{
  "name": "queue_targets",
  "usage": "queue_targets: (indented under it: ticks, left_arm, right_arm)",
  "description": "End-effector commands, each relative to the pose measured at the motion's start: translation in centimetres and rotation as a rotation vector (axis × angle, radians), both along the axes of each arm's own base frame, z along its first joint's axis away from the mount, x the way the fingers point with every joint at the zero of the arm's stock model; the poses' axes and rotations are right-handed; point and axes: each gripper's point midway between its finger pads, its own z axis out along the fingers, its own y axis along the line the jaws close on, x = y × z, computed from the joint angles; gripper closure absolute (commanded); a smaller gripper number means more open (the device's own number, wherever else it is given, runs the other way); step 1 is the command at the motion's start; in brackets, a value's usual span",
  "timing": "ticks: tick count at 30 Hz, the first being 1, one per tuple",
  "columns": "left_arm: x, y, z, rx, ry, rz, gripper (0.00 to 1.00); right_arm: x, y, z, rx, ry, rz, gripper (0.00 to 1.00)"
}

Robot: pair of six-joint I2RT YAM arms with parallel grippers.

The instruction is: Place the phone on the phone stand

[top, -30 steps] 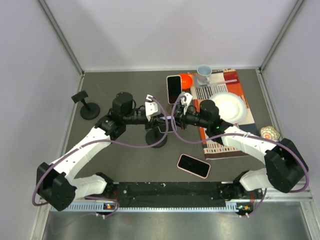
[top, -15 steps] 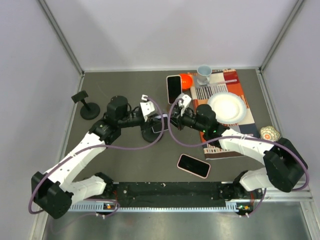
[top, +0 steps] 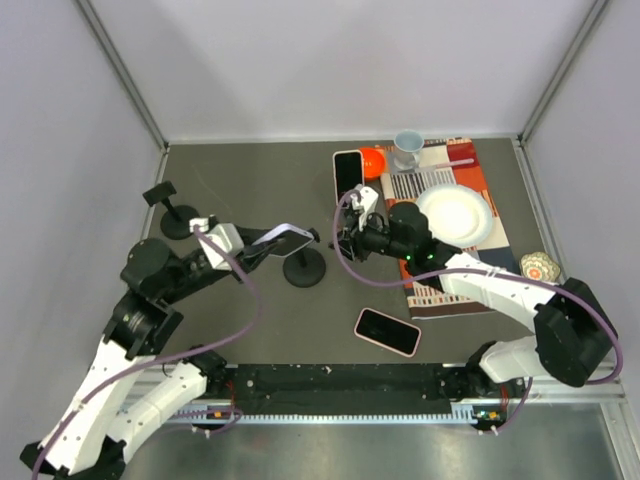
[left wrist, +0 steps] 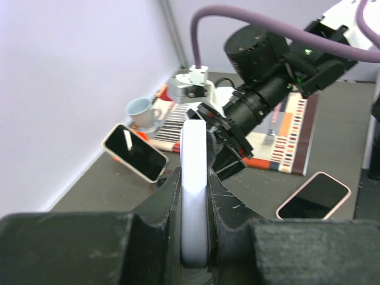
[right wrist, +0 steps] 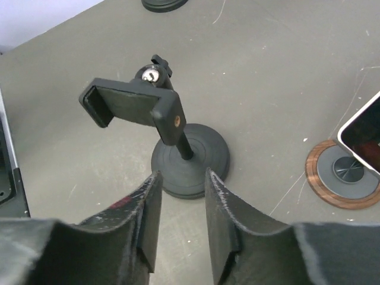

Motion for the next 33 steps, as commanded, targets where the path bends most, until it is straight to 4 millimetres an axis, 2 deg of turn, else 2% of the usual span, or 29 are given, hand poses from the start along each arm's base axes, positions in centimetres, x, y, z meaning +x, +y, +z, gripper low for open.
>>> queue_targets:
  ticks: [1, 3, 7, 10, 13, 19, 26, 33]
  left_arm:
    - [0.6, 3.5, 3.4, -0.102, -0.030, 0.209, 1.00]
    - [0.3, 4.1, 3.7, -0.111, -0.040, 0.229, 1.00]
    - [-0.5, 4.8, 3.8, -0.111, -0.036, 0.239, 1.00]
    - [-0.7, 4.7, 3.4, -0.108, -0.029, 0.232, 1.00]
    - [-0.9, 4.6, 3.1, -0.105, -0.016, 0.217, 1.00]
    - [-1.1, 4.4, 2.4, -0.090, -0.001, 0.208, 1.00]
    - [-0.9, 3.9, 1.5, -0.080, 0.023, 0.190, 1.00]
    - [-0.7, 3.6, 0.8, -0.066, 0.040, 0.180, 1.00]
  right_arm:
    - [0.0, 1.4, 2.2, 0.029, -0.002, 0.009, 0.62]
    - [0.0, 1.7, 2.2, 0.019, -0.015, 0.001, 0.55]
    - [-0.3, 2.7, 2.1, -0.003, -0.045, 0.011, 0.50]
    - [0.7, 2.9, 1.6, -0.041, -0.073, -0.055, 0.47]
    - [2.3, 2.1, 1.7, -0.072, -0.115, -0.132, 0.46]
    - [3.1, 1.8, 2.0, -0.092, -0.142, -0.168, 0.47]
    - [2.3, 2.9, 2.4, -0.056, -0.152, -0.098, 0.47]
    - [2.7, 3.8, 2.9, -0.041, -0.164, -0.077, 0.48]
